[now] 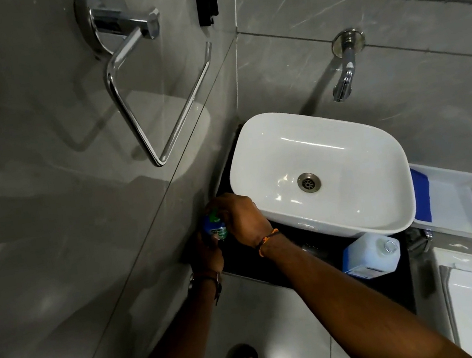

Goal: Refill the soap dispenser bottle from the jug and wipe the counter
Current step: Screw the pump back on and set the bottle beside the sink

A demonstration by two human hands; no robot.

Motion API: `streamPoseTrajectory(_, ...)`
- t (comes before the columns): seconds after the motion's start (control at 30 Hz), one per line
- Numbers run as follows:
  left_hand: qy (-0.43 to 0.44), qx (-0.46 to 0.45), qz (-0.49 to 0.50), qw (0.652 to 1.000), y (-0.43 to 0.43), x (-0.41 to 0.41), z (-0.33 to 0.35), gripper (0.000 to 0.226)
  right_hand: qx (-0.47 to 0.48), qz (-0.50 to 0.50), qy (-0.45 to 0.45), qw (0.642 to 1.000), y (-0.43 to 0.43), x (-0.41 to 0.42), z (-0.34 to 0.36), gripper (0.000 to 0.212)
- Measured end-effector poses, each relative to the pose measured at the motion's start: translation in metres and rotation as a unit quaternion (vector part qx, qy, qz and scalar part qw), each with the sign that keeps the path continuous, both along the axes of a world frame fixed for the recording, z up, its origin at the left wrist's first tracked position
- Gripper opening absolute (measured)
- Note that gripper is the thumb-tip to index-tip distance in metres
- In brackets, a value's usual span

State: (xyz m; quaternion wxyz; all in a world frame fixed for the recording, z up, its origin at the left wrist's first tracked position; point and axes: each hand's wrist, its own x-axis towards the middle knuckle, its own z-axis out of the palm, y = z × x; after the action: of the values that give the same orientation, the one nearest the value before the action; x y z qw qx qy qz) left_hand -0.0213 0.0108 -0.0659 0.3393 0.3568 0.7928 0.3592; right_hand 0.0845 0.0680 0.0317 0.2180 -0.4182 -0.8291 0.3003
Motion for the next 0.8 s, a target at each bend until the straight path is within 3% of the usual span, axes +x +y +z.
streamPoseTrajectory(0.2, 0.022, -0.003, -0.003, 1.000, 0.001, 0.001, 0.001, 0.037, 0.003, -0.001, 0.006, 1.000, 0.001, 0.001, -0.004, 0.036)
streamPoseTrajectory(0.37, -0.046, -0.011, 0.024, 0.999, 0.002, 0.004, 0.001, 0.041, -0.010, -0.006, 0.010, 1.000, 0.007, 0.000, -0.006, 0.033)
streamPoseTrajectory(0.63, -0.082, -0.003, 0.044, 0.996, 0.001, 0.003, -0.002, 0.043, -0.010, 0.019, 0.013, 1.000, 0.017, 0.003, -0.010, 0.037)
streamPoseTrajectory(0.8, -0.056, 0.001, 0.036, 0.998, -0.001, 0.002, -0.005, 0.039, -0.006, 0.016, 0.032, 0.999, 0.019, 0.003, -0.014, 0.032)
